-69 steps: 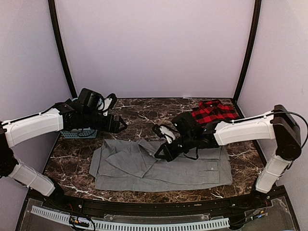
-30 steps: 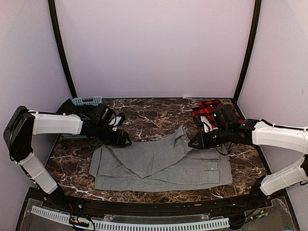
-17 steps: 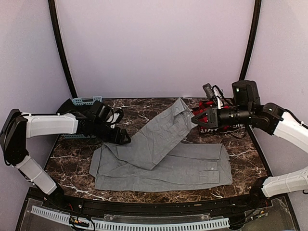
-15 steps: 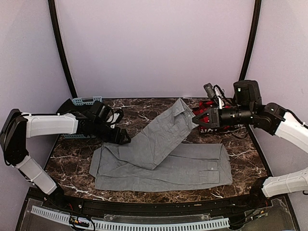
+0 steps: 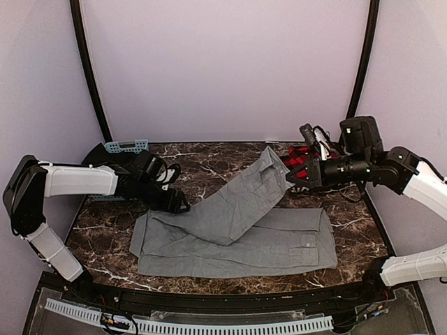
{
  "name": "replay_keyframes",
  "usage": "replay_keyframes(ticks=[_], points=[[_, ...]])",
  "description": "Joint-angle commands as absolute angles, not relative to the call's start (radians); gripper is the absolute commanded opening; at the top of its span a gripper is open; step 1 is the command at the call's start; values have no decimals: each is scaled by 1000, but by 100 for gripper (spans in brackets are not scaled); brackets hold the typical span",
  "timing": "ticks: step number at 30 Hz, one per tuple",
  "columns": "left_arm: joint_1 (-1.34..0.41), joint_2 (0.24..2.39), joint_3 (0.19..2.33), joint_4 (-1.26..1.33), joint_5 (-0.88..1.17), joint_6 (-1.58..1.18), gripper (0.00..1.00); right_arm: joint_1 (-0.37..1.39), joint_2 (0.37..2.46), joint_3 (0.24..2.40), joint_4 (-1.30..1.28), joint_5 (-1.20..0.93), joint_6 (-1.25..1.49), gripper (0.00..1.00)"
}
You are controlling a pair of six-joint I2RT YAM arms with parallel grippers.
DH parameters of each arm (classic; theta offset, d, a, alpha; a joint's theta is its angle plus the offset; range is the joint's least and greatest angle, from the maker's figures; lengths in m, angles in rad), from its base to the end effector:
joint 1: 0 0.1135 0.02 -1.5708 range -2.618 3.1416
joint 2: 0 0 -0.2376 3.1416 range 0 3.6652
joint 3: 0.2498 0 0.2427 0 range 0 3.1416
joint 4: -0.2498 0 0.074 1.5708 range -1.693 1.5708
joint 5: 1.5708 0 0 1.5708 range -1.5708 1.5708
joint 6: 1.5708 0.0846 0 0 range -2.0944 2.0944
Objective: Fold and stack the long sleeve shirts
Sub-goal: Fold the sleeve of the rectangle-folded shirt.
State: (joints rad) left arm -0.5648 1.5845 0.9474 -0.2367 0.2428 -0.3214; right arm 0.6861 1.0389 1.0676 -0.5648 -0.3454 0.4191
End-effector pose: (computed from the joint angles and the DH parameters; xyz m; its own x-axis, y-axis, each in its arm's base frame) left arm 0.2832 -0.2036 0.1397 -0.8198 0.1565 -0.5508 0.4120 0.8292 -0.3777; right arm 0.1868 0.1900 0.3065 -0.6952 -0.0744 -0.7149 -0.5894 0.6283 0.5078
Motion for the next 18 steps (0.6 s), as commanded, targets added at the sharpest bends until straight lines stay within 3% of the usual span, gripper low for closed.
replay_keyframes(ticks=[1, 18], points=[[-560, 1594, 919, -247, 247, -317, 75, 677, 1073, 1063, -572, -238, 423, 0], [-573, 1505, 806, -213, 207, -351, 67, 675, 1230, 916, -419, -250, 469, 0]])
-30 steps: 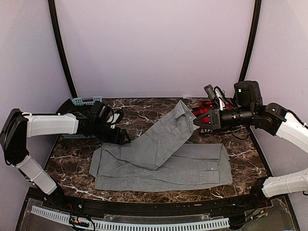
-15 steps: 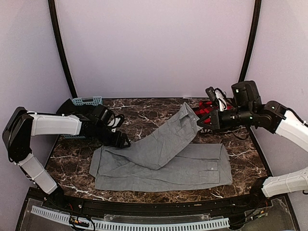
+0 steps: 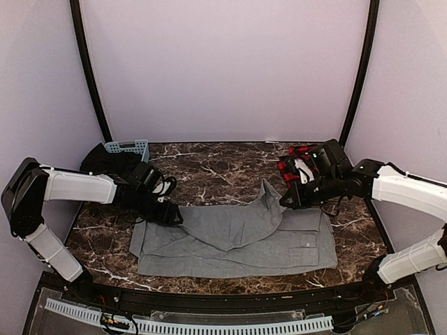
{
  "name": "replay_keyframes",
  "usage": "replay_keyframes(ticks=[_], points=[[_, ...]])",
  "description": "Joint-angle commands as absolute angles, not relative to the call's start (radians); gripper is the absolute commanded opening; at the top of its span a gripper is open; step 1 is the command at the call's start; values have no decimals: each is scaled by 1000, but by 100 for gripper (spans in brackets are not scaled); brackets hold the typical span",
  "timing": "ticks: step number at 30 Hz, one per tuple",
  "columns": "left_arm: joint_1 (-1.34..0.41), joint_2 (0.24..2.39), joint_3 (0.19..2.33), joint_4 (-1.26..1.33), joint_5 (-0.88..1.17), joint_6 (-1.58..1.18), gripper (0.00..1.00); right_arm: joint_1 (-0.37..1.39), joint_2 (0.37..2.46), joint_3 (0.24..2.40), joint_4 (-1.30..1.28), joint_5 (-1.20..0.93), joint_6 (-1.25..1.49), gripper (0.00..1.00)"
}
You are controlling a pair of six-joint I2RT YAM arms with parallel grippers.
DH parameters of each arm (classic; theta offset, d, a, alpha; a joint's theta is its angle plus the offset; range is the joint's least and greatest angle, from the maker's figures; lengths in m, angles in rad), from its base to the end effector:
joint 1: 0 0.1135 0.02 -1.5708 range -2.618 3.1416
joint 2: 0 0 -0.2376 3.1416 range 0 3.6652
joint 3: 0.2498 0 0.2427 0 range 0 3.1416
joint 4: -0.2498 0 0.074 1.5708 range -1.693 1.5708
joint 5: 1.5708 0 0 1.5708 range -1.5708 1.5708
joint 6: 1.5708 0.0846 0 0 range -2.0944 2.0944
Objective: Fold and stack the long sleeve shirts
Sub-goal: Fold the sleeve of the rectangle-folded shirt, then smooth out the rectangle-folded shirt at the center of the board.
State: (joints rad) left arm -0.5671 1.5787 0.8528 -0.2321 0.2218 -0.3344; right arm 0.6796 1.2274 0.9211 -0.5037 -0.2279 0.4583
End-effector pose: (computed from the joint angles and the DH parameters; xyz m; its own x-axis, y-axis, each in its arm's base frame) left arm 0.2663 -0.1917 0.1118 -0.8588 0.1674 -0.4842 0.3694 0.8572 -0.3588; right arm 0.2137 0.1972 0.2102 -0.8297 -0.1163 -0.5459 -0.4085 0.7931 0.4518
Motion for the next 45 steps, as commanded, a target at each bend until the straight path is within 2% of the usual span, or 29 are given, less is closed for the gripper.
replay_keyframes(ticks=[1, 7, 17, 25, 29, 37, 41, 45], points=[[-575, 1491, 795, -209, 209, -353, 66, 675, 1234, 917, -414, -257, 468, 0], [-585, 1450, 759, -191, 231, -361, 60, 681, 1233, 911, -384, -313, 473, 0], [-624, 1471, 723, -223, 136, -372, 42, 718, 1241, 949, -389, -320, 481, 0], [-636, 1430, 701, -222, 135, -386, 33, 718, 1255, 1007, -555, -59, 492, 1], [-636, 1373, 697, -199, 151, -382, 33, 718, 1280, 1025, -621, 31, 486, 6], [-636, 1285, 714, -54, 254, -372, 41, 717, 1290, 996, -661, 78, 483, 28], [-642, 1335, 756, 44, 329, -400, 43, 724, 1290, 1001, -642, 69, 475, 30], [-689, 1439, 830, 32, 306, -410, 44, 768, 1303, 999, -546, -24, 448, 30]])
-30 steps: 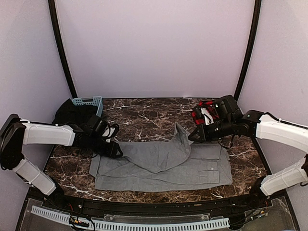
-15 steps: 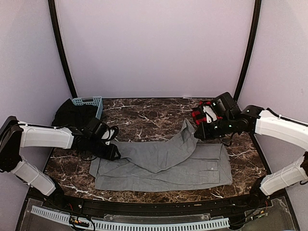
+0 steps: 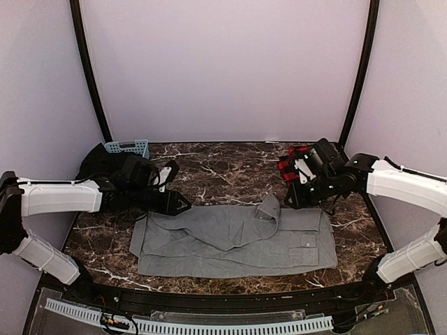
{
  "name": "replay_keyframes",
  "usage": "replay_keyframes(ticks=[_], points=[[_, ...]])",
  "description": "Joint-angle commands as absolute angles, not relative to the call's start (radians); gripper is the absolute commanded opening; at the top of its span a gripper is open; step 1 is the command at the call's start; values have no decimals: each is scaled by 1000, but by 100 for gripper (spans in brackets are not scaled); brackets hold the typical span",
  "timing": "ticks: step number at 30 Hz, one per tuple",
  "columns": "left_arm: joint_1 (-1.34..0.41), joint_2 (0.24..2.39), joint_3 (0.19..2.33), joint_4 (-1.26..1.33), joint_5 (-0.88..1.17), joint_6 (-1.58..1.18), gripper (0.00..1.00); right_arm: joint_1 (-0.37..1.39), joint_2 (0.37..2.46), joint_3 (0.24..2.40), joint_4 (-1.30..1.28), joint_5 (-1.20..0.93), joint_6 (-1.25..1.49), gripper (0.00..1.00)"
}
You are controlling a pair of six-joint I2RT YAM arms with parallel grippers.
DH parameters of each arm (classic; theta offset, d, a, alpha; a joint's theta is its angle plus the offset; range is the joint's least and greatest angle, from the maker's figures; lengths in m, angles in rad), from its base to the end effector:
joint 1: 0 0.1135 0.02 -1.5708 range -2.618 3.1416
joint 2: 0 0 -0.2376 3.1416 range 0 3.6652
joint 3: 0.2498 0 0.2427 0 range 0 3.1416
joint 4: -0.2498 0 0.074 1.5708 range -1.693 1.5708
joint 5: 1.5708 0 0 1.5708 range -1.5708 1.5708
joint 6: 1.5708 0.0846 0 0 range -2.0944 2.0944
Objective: Fold and stack the long sleeve shirts
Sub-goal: Smooth out the rectangle-folded shirt at the center of the board.
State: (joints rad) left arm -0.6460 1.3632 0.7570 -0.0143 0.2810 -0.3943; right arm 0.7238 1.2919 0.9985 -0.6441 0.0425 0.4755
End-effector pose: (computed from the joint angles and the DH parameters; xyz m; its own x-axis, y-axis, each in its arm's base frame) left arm 0.2452 -0.2143 0.1710 -0.7201 0.0806 -0.6892 0.5220 0.7174 -0.4614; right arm 0.2203 0.1899 0.2036 -0.8313 -0.1243 -0.5418 -0.2950 0.9247 0.2405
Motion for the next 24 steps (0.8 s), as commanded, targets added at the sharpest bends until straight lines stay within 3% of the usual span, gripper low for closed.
replay_keyframes(ticks=[1, 11, 19, 24], points=[[-701, 1475, 842, 28, 282, -410, 44, 787, 1309, 994, -516, -52, 441, 30], [-872, 1695, 971, -79, 158, -406, 40, 849, 1446, 993, -399, -62, 415, 32], [-924, 1658, 930, -153, 111, -412, 32, 935, 1626, 1123, -517, 201, 343, 55], [-934, 1647, 901, -172, 102, -416, 29, 985, 1753, 1217, -628, 387, 310, 58]])
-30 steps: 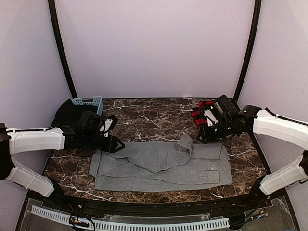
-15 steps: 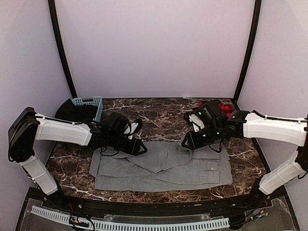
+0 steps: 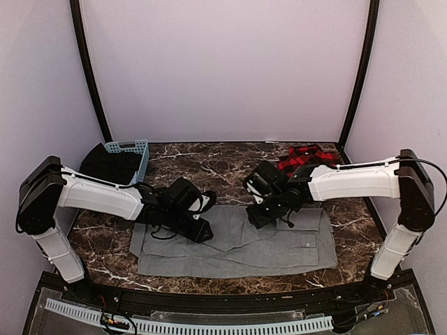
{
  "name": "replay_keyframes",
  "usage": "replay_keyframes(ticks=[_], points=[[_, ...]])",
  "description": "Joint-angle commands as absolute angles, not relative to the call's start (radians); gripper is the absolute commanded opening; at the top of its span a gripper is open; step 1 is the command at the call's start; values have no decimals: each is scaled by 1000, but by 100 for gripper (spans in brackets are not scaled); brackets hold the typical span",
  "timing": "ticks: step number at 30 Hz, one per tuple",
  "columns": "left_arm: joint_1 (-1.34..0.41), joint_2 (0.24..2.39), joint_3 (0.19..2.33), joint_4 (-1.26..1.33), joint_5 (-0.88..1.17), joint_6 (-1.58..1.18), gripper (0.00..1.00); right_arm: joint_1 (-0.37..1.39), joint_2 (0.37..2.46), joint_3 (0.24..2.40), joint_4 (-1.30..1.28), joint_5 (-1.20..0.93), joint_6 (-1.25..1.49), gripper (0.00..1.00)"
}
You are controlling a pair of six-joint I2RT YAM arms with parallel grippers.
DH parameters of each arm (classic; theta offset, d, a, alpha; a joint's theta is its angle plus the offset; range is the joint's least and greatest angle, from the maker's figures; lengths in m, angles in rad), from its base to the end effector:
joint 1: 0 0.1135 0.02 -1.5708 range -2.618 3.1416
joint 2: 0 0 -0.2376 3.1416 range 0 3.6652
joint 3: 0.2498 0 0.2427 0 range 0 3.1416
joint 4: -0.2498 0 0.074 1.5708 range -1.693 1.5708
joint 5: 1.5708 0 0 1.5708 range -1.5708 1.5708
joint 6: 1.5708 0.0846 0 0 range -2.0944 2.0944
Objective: Fold and stack the long sleeve shirts
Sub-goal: Smooth out the rectangle-folded shirt at the center of the board.
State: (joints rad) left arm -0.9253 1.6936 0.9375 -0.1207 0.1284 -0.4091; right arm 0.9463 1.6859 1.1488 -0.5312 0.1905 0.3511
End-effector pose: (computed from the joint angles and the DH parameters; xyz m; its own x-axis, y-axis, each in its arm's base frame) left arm 0.2093 -0.2960 0.1102 -0.7590 0.3521 -0.5477 0.5881 0.7316 -0.3447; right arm 0.2210 0.2792 0.1431 -0.7368 -0.4447 -0.5093 -0.5217 0.8531 0.0098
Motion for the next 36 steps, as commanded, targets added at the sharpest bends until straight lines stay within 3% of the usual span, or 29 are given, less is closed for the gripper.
replay_keyframes(ticks=[1, 17, 26, 36], points=[[-935, 1647, 896, -170, 103, -418, 28, 995, 1776, 1233, -645, 436, 308, 58], [-943, 1601, 791, -190, 141, -437, 20, 1037, 1782, 1228, -698, 612, 292, 62], [-944, 1600, 766, -190, 143, -434, 19, 1010, 1772, 1166, -808, 711, 504, 61], [-944, 1617, 744, -185, 136, -425, 17, 958, 1657, 1038, -791, 668, 671, 60]])
